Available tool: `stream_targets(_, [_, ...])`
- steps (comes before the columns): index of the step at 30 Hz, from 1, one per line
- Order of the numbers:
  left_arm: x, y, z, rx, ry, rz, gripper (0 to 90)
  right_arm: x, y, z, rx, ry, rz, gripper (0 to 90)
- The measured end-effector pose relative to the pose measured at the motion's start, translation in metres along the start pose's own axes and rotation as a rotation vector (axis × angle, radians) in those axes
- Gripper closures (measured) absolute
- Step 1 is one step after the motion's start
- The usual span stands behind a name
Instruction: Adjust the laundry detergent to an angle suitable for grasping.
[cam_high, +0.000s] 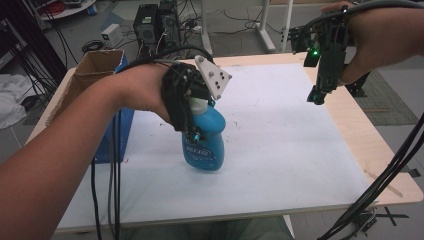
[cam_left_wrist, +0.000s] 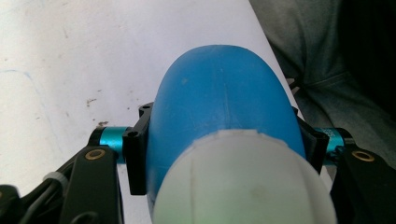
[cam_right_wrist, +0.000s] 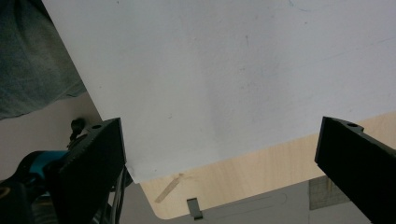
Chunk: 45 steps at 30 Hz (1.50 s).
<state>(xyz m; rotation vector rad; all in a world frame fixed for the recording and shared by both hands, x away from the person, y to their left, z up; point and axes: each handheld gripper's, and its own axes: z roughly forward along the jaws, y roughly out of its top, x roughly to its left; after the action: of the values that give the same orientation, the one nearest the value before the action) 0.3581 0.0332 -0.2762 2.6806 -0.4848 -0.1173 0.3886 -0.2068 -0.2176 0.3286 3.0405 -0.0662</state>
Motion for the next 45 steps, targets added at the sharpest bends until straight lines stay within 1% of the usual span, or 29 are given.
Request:
stream_targets(3, [-0.002, -0.006, 0.003, -0.002, 0.002, 0.017, 38.2, 0.000, 0.000, 0.000, 0.002, 0.001, -0.005, 0.9])
stream_targets(4, [-0.002, -0.007, 0.003, -0.003, 0.001, 0.016, 38.2, 0.001, 0.000, 0.000, -0.002, 0.001, 0.000, 0.9])
stream_targets(6, [-0.003, -0.009, 0.004, 0.005, -0.002, 0.028, 38.2, 0.001, 0.001, 0.001, -0.002, 0.003, 0.005, 0.9])
stream_targets(8, [-0.004, -0.010, 0.006, 0.017, 0.000, 0.046, 38.2, 0.001, 0.001, 0.001, 0.000, 0.001, -0.005, 0.9])
stream_targets(9, [-0.005, -0.011, 0.007, 0.025, -0.004, 0.043, 38.2, 0.001, 0.001, 0.001, 0.001, 0.001, 0.000, 0.9])
stream_targets(12, [-0.005, -0.011, 0.009, 0.033, -0.009, 0.063, 38.1, 0.002, 0.003, 0.001, 0.004, 0.000, -0.003, 0.9])
stream_targets(13, [-0.006, -0.012, 0.010, 0.027, -0.011, 0.064, 38.2, 0.002, 0.003, 0.001, 0.002, -0.001, 0.001, 0.9])
stream_targets(15, [-0.005, -0.012, 0.011, 0.035, -0.010, 0.088, 38.2, 0.002, 0.004, 0.002, 0.004, -0.002, -0.006, 0.9])
stream_targets(16, [-0.006, -0.012, 0.012, 0.028, -0.012, 0.092, 38.2, 0.002, 0.004, 0.001, 0.005, -0.001, -0.005, 0.9])
stream_targets(17, [-0.005, -0.012, 0.012, 0.032, -0.014, 0.107, 38.1, 0.002, 0.004, 0.002, 0.004, -0.001, -0.002, 0.9])
stream_targets(18, [-0.005, -0.012, 0.013, 0.036, -0.019, 0.110, 38.2, 0.002, 0.004, 0.002, 0.003, -0.002, -0.003, 0.9])
stream_targets(20, [-0.005, -0.013, 0.014, 0.035, -0.028, 0.112, 38.2, 0.002, 0.005, 0.002, 0.003, -0.001, -0.003, 0.9])
stream_targets(23, [-0.005, -0.014, 0.016, 0.046, -0.038, 0.119, 38.1, 0.002, 0.005, 0.002, 0.001, -0.002, -0.003, 0.9])
stream_targets(26, [-0.006, -0.015, 0.018, 0.048, -0.036, 0.110, 38.2, 0.002, 0.004, 0.002, 0.005, -0.003, -0.001, 0.9])
stream_targets(27, [-0.005, -0.016, 0.018, 0.056, -0.034, 0.117, 38.1, 0.001, 0.004, 0.002, 0.006, -0.003, -0.002, 0.9])
stream_targets(29, [-0.005, -0.017, 0.019, 0.056, -0.033, 0.106, 38.1, 0.001, 0.004, 0.002, 0.004, -0.002, -0.002, 0.9])
stream_targets(31, [-0.005, -0.018, 0.018, 0.064, -0.035, 0.110, 38.2, 0.001, 0.005, 0.002, 0.002, -0.003, -0.007, 0.9])
stream_targets(33, [-0.006, -0.019, 0.019, 0.051, -0.037, 0.109, 38.1, 0.001, 0.005, 0.002, 0.004, -0.003, -0.011, 0.9])
stream_targets(34, [-0.006, -0.019, 0.019, 0.050, -0.037, 0.112, 38.2, 0.001, 0.006, 0.002, 0.003, -0.002, -0.005, 0.9])
stream_targets(35, [-0.006, -0.019, 0.019, 0.046, -0.037, 0.106, 38.2, 0.001, 0.006, 0.002, 0.002, -0.003, -0.011, 0.9])
stream_targets(38, [-0.006, -0.020, 0.019, 0.052, -0.037, 0.104, 38.1, 0.001, 0.006, 0.003, 0.002, -0.005, -0.007, 0.9])
stream_targets(40, [-0.005, -0.021, 0.019, 0.052, -0.038, 0.095, 38.0, 0.001, 0.006, 0.003, 0.004, -0.004, -0.007, 0.9])
stream_targets(44, [-0.004, -0.024, 0.019, 0.041, -0.041, 0.067, 38.0, 0.000, 0.006, 0.003, 0.003, -0.002, -0.008, 0.9])
stream_targets(45, [-0.003, -0.024, 0.017, 0.058, -0.039, 0.080, 37.9, 0.000, 0.006, 0.003, 0.003, -0.003, -0.009, 0.9])
